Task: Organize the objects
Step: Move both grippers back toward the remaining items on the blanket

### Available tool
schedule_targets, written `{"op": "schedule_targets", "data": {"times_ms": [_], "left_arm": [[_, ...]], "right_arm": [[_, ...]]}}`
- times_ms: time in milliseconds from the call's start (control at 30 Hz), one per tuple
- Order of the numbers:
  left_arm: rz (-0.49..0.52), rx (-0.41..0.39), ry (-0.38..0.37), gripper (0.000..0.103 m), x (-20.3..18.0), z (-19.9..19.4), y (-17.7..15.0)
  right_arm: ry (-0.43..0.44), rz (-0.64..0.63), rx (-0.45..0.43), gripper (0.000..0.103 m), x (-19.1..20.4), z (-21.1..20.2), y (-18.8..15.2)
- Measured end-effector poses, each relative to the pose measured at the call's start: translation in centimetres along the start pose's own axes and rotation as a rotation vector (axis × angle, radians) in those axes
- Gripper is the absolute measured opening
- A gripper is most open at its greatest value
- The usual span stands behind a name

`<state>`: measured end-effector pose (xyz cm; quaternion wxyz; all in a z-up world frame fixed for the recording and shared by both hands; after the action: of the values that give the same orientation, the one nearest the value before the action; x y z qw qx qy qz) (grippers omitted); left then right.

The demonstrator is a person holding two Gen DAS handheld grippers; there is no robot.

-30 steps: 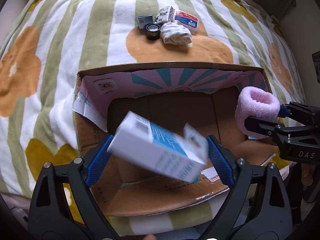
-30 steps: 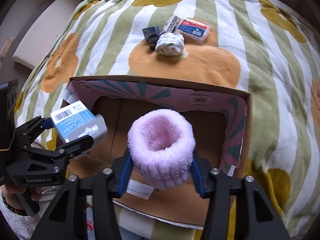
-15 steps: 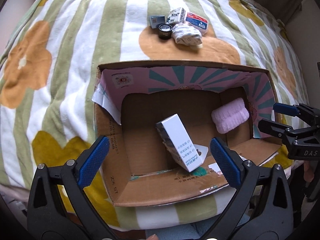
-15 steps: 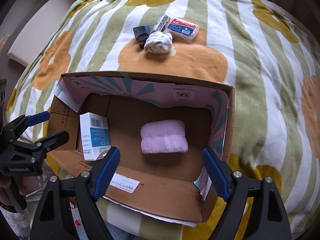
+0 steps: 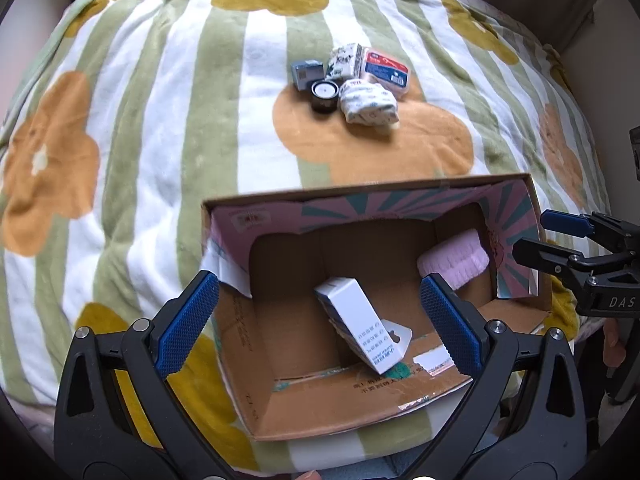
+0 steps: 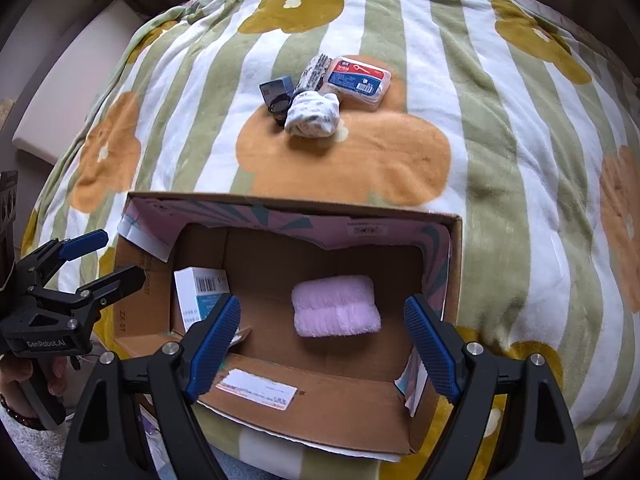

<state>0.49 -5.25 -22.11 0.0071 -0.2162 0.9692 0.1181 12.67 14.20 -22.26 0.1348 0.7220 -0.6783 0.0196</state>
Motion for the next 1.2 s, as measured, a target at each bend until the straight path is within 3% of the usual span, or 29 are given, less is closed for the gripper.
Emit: {"op": "schedule_targets", "data": {"times_ms": [367,700,1033,1200], "left_arm": [[0.002,-0.032,0.004,0.1,1.7,-2.7,3.2],[0.06,-0.081,-0.046,0.1,3.1,-3.2,11.4],[0.109,-0.011,-0.163,0.1,3.6,2.1,20.2],[0.026,0.035,-0.197,0.1,3.8,6.9,22.9]], "right_arm": [[0.022,-0.019,-0.081,0.081,1.9,-3.0,3.6],[0.084,0.004,-0.14,0.081,2.5,-4.5,9.2],[0.129,-0.065,-0.055,0.081,1.5,-1.0,14.7],[0.137,-0.058,-0.003,0.081,0.8,2.6,16.7]]}}
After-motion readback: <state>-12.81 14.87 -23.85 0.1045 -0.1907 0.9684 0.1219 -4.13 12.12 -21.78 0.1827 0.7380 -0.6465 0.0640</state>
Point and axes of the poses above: each gripper's, at about its wrist camera, not at the fingertips, and z roughly the way its jaws point, x to its left, y to its top, the point moved 9 cm from there along z, roughly the way its jaws point, and after that the axes turned 5 degrees about x, right-handed, at the moved point
